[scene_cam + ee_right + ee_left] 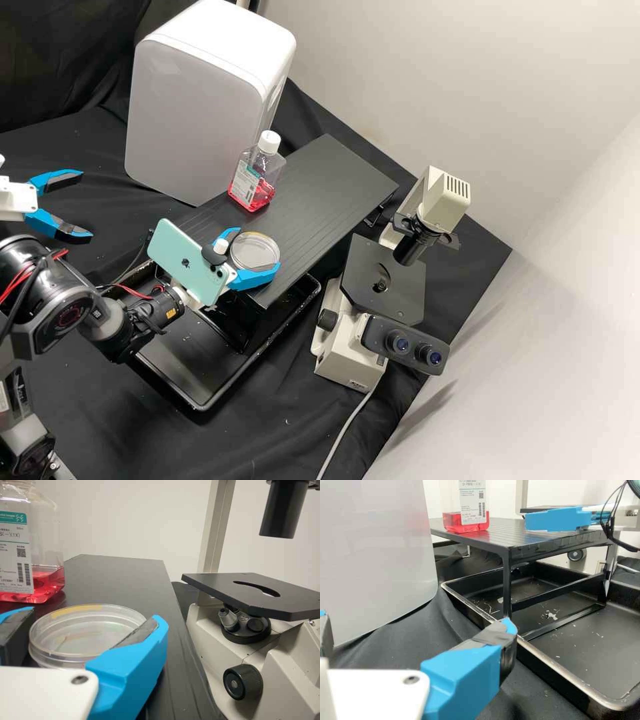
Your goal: Remove the lid from the petri dish
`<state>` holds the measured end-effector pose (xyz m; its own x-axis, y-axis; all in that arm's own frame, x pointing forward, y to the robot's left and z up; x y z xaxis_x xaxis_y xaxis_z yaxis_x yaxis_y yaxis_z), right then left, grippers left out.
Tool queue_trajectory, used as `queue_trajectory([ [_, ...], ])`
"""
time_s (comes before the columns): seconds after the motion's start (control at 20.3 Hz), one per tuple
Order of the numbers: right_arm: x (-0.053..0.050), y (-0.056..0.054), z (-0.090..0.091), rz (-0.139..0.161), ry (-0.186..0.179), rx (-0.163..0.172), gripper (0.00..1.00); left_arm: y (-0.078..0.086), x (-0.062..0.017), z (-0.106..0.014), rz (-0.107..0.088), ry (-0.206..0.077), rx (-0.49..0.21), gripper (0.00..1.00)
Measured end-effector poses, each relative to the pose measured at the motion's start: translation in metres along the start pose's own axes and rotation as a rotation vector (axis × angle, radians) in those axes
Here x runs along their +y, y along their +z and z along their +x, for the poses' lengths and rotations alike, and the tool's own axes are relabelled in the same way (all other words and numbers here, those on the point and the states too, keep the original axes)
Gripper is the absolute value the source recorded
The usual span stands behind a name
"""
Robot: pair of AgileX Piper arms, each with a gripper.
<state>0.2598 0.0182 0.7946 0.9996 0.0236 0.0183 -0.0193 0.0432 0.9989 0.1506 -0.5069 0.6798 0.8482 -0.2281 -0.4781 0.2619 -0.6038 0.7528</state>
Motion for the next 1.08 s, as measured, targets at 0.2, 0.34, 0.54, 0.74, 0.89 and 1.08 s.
queue_trajectory([
  [0.2,-0.001,0.001,0.007,-0.006,0.006,0.0,0.0,0.0,0.0,0.0,0.0,0.0,0.0,1.0],
  [0.34,-0.002,0.002,0.012,-0.006,0.006,0.0,0.0,0.0,0.0,0.0,0.0,0.0,0.0,1.0],
  [0.54,-0.004,0.003,0.016,-0.005,0.015,0.003,0.0,0.0,0.0,0.0,0.0,0.0,0.0,1.0],
  [0.74,-0.004,0.004,0.016,-0.012,0.016,0.0,1.0,0.0,0.0,0.0,0.0,0.0,0.0,1.0],
  [0.89,-0.004,0.004,0.016,-0.025,0.017,-0.001,1.0,0.0,0.0,0.0,0.0,0.0,0.0,1.0],
  [1.08,-0.004,0.004,0.016,-0.026,0.015,-0.007,1.0,0.0,0.0,0.0,0.0,0.0,0.0,1.0],
])
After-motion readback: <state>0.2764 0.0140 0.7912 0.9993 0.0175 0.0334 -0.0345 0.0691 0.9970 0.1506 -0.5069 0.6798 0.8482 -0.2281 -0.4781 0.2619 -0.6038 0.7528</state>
